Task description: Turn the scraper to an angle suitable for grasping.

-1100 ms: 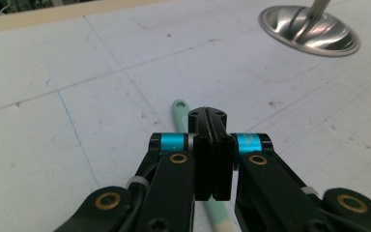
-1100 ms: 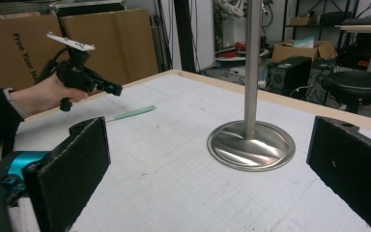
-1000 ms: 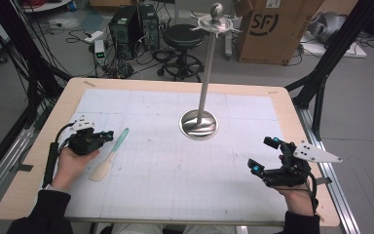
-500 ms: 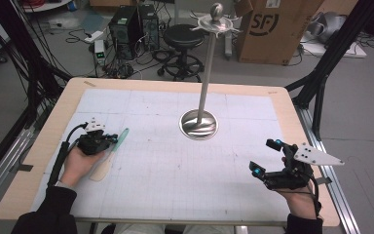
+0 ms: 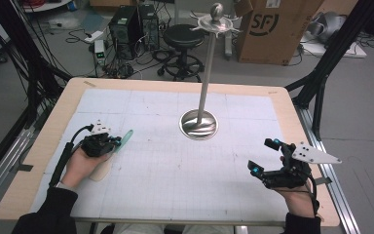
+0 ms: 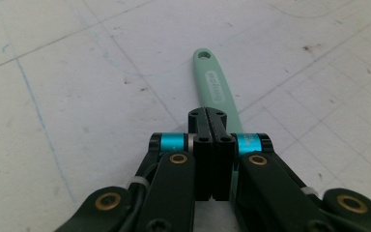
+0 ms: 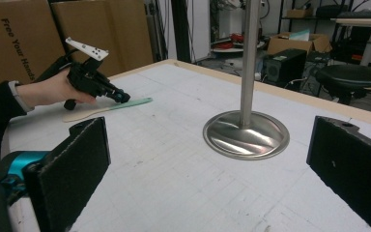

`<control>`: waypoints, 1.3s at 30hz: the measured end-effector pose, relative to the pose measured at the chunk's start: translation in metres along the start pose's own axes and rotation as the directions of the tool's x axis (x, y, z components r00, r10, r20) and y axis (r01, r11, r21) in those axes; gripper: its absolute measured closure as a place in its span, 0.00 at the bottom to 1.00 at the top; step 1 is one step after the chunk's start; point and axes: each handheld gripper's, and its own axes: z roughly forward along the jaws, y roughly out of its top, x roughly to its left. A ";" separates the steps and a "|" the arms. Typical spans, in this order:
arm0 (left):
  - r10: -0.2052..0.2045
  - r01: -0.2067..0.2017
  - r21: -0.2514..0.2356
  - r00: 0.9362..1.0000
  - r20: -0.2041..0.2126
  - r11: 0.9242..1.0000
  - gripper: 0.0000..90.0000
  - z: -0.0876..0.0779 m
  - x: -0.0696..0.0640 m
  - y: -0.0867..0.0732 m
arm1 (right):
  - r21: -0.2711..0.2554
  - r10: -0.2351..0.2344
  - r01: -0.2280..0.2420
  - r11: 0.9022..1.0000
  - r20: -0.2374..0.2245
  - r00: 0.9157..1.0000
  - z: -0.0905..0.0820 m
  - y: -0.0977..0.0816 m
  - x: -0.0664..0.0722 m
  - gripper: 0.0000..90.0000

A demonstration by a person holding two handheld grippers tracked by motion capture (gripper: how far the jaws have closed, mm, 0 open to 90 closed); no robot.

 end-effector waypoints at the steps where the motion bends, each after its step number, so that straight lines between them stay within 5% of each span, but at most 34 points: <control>1: 0.000 0.000 0.000 1.000 0.000 1.000 1.00 0.000 0.000 0.000 | 0.001 0.002 -0.002 1.000 -0.001 1.000 0.000 0.000 0.000 0.01; 17: 0.074 -0.078 0.035 0.993 0.088 0.996 1.00 0.000 -0.027 0.006 | 0.002 0.006 -0.006 1.000 0.000 1.000 0.001 -0.001 -0.002 0.01; 35: 0.188 -0.200 0.053 0.965 0.181 0.978 1.00 -0.007 -0.060 0.007 | 0.009 0.006 -0.006 1.000 -0.011 1.000 0.006 0.000 -0.002 0.01; 39: 0.191 -0.203 0.047 0.964 0.188 0.978 1.00 -0.006 -0.060 0.007 | 0.010 0.003 -0.003 1.000 -0.012 1.000 0.007 -0.001 -0.002 0.01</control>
